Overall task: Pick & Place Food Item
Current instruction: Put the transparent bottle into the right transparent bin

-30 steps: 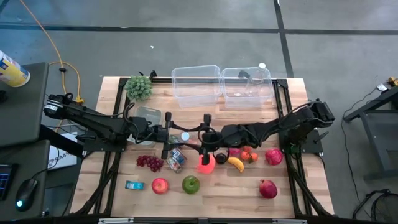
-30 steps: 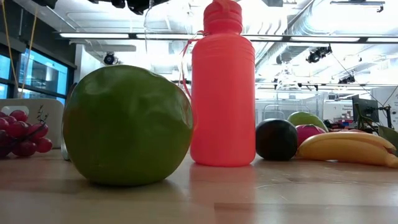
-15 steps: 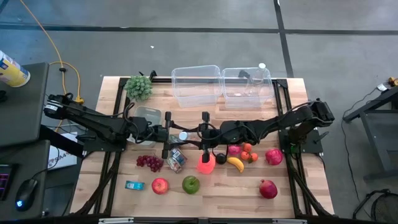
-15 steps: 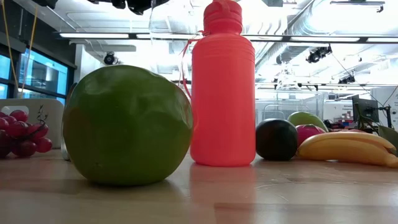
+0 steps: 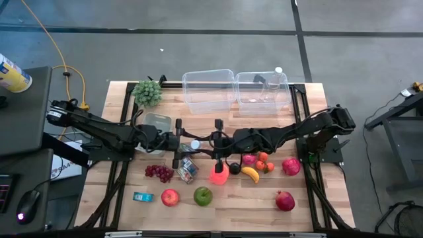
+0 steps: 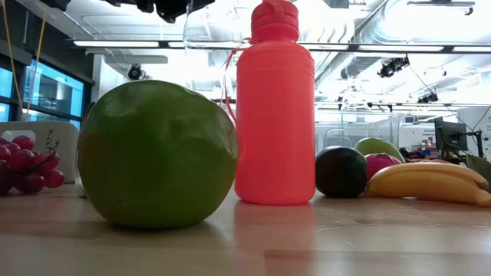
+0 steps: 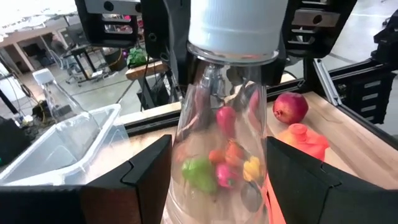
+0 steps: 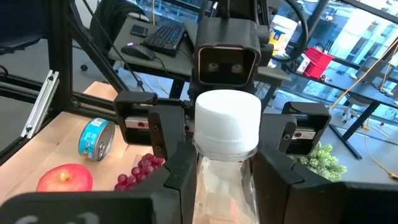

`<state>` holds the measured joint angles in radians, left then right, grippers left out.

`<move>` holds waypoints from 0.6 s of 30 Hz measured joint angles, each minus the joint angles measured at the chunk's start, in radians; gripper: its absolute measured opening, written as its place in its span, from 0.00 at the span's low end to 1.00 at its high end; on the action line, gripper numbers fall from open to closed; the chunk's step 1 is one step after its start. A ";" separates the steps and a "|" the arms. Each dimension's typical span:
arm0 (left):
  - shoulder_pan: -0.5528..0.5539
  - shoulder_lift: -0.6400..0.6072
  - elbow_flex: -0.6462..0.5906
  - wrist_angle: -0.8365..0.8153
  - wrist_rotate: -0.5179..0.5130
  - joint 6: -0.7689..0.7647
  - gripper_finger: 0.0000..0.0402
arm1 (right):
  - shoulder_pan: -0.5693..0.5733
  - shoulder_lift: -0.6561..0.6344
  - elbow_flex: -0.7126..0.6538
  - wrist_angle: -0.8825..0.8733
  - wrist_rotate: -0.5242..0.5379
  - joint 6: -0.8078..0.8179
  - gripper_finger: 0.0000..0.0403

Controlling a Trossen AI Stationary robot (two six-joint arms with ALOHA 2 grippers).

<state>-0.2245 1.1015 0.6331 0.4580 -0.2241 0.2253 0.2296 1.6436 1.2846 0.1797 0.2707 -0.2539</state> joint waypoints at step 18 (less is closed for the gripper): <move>0.000 -0.001 0.000 -0.023 -0.078 0.059 0.82 | 0.062 0.000 -0.001 -0.077 0.214 -0.061 0.25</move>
<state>-0.2245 1.1004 0.6331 0.4347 -0.3018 0.2840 0.2916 1.6436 1.2835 0.1027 0.4852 -0.3153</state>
